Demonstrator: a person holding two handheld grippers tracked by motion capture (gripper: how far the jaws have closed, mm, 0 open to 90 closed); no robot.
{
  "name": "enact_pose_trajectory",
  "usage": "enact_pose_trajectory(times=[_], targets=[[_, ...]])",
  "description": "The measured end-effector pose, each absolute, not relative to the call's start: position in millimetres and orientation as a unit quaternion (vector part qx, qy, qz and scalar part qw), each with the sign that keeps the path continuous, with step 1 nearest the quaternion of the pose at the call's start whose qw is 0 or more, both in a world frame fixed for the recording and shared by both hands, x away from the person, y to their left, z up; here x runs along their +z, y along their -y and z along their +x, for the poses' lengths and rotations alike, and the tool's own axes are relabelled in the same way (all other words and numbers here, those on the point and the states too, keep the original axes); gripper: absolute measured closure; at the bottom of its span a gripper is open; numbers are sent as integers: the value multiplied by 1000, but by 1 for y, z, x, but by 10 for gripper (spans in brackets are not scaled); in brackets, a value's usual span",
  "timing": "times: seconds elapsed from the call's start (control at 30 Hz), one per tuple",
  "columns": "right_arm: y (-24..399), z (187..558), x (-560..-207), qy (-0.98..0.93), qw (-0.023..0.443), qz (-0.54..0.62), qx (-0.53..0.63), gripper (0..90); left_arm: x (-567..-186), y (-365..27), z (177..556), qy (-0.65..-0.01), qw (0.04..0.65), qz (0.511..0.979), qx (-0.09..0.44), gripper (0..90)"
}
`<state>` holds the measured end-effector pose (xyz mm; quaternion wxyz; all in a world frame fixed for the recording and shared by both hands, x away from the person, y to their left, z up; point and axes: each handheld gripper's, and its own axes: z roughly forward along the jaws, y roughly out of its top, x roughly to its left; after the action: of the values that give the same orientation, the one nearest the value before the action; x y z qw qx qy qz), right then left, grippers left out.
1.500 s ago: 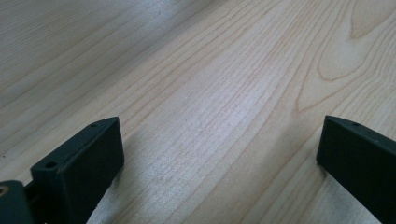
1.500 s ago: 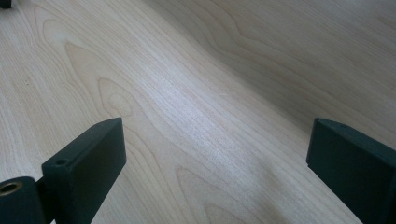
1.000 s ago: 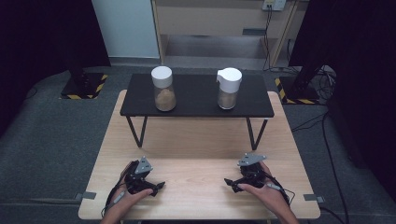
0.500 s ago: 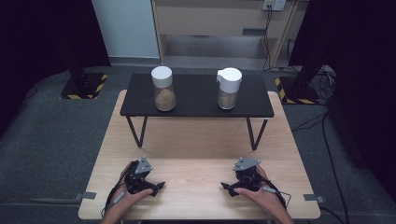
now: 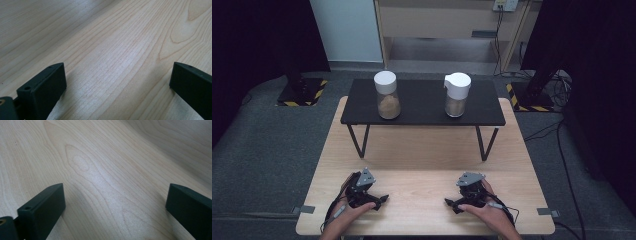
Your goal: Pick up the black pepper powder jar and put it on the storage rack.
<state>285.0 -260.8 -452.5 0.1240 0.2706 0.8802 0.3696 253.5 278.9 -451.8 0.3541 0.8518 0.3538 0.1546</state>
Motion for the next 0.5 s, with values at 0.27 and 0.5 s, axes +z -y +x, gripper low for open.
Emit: enact_pose_trajectory(times=[0.27,0.5], targets=[[264,285,-456,-875,121,276,378,12,-452,-279,253,-354,354,852,155,0],[264,285,-457,-875,121,276,379,12,-452,-279,253,-354,354,852,155,0]])
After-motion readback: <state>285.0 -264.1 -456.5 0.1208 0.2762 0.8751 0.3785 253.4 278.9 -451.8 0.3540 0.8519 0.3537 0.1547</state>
